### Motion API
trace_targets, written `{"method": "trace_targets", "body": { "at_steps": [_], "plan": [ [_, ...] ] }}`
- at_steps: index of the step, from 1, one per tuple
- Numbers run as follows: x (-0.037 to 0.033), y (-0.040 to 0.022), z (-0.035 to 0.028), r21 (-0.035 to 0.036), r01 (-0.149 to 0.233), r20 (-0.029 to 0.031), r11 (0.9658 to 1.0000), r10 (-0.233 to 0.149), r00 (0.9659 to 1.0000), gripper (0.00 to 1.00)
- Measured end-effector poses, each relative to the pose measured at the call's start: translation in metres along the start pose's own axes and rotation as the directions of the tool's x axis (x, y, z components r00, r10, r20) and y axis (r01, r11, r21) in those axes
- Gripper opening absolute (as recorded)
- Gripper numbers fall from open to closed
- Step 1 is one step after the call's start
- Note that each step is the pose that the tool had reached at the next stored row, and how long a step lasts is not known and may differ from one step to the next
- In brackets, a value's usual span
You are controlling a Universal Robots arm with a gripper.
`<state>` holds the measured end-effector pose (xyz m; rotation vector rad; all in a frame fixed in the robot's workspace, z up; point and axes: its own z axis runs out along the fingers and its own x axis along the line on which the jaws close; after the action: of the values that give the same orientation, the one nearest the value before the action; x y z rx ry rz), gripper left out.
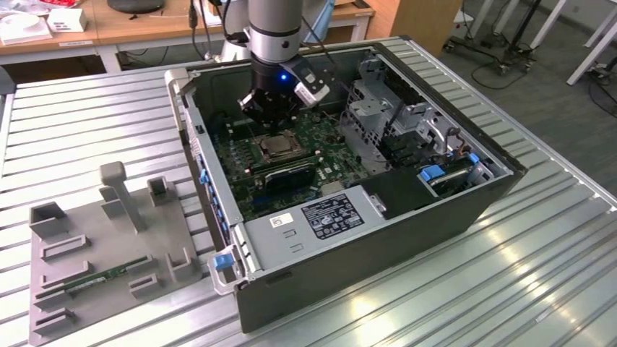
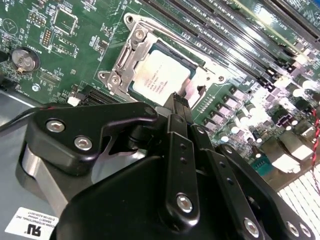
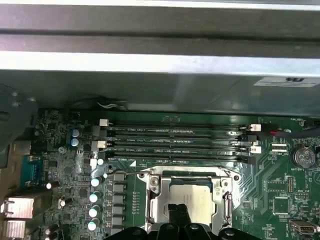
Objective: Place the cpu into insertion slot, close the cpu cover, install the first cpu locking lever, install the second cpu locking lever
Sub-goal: 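Close the cpu cover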
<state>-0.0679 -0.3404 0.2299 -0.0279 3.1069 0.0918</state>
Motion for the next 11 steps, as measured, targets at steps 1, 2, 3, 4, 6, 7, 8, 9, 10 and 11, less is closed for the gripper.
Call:
{"method": "trace_targets", "body": {
  "at_steps": [1, 2, 3, 4, 6, 7, 8, 9, 10, 11],
  "plan": [
    [0.0007, 0.0, 0.0008, 0.0, 0.0, 0.0067, 1.0, 0.0, 1.0, 0.11],
    [0.0008, 0.0, 0.001, 0.0002, 0.0, 0.0082, 1.0, 0.0, 1.0, 0.11],
    [0.0008, 0.0, 0.001, 0.0003, 0.0, 0.0082, 1.0, 0.0, 1.0, 0.11],
    [0.0008, -0.0001, 0.001, 0.0006, -0.002, 0.0082, 1.0, 0.002, 1.0, 0.11],
    [0.0008, -0.0001, 0.0012, 0.001, -0.019, 0.0093, 0.9998, 0.019, 0.9998, 0.11],
    [0.0008, -0.0001, 0.0012, 0.0012, -0.025, 0.0096, 0.9997, 0.025, 0.9996, 0.11],
    [0.0008, -0.0001, 0.0012, 0.0012, -0.025, 0.0097, 0.9997, 0.025, 0.9996, 0.11],
    [0.0008, -0.0001, 0.0012, 0.0012, -0.025, 0.0097, 0.9997, 0.025, 0.9996, 0.11],
    [0.0008, -0.0001, 0.0013, 0.0012, -0.025, 0.0097, 0.9997, 0.025, 0.9996, 0.11],
    [0.0008, -0.0001, 0.0012, 0.0013, -0.026, 0.0096, 0.9997, 0.026, 0.9996, 0.11]
  ]
}}
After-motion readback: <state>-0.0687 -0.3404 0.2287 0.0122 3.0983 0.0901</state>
